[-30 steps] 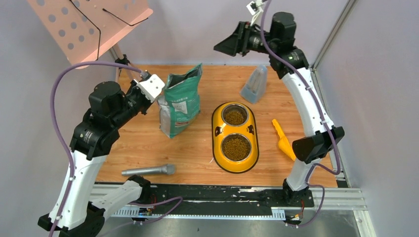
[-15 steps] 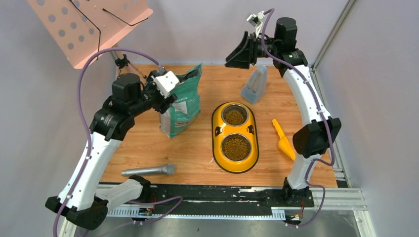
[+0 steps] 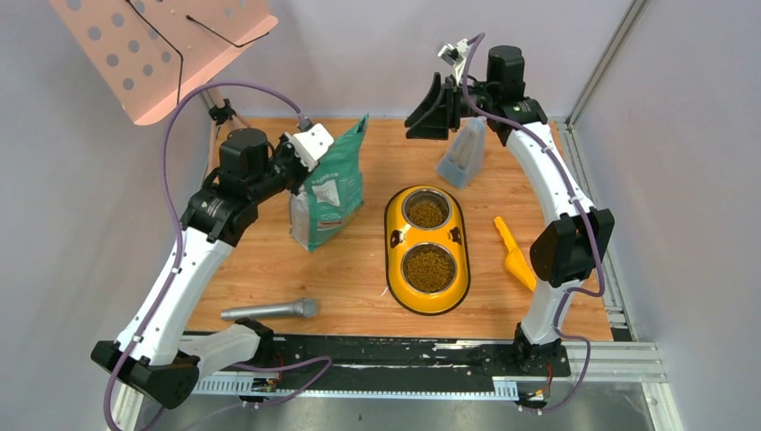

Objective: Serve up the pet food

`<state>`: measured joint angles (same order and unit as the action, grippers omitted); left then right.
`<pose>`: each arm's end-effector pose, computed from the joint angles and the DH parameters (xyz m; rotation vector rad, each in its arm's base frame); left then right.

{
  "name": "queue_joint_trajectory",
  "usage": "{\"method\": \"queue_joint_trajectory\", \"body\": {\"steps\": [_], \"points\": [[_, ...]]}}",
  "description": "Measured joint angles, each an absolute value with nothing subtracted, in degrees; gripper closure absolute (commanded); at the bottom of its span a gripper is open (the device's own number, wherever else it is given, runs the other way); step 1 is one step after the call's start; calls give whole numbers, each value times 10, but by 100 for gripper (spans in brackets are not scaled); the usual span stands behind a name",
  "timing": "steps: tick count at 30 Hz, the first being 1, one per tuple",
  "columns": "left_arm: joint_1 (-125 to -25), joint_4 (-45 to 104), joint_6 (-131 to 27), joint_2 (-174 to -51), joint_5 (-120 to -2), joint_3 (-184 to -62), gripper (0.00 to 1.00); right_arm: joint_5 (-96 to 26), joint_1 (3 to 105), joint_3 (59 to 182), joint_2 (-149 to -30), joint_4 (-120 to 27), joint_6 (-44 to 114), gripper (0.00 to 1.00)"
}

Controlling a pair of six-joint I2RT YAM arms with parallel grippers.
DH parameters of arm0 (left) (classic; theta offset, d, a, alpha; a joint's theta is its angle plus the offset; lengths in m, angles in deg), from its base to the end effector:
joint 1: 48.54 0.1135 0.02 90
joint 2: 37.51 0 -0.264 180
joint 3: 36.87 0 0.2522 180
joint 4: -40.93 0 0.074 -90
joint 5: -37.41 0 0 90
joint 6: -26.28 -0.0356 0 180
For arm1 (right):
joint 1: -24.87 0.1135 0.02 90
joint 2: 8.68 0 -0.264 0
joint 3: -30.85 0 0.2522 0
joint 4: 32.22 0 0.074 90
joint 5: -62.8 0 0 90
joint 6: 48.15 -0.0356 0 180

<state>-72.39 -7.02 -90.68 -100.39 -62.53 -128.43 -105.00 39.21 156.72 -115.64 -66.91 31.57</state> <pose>0.2023 -0.0961 0.4335 0.9212 1.6662 -0.1286 0.3925 0.1363 0.4256 -1.0367 1.5703 1.5252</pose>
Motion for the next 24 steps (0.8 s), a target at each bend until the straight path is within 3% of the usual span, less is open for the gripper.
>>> {"method": "queue_joint_trajectory", "body": {"steps": [4, 12, 24], "points": [[-716, -87, -938, -992, -638, -1282, 100, -1058, 399, 1567, -1160, -678, 381, 29], [-690, -138, -999, -983, -679, -1295, 100, -1043, 447, 1599, -1214, -667, 525, 29], [-664, -150, -1009, -979, -686, -1297, 100, -995, 498, 1662, -1330, -489, 454, 35]]}}
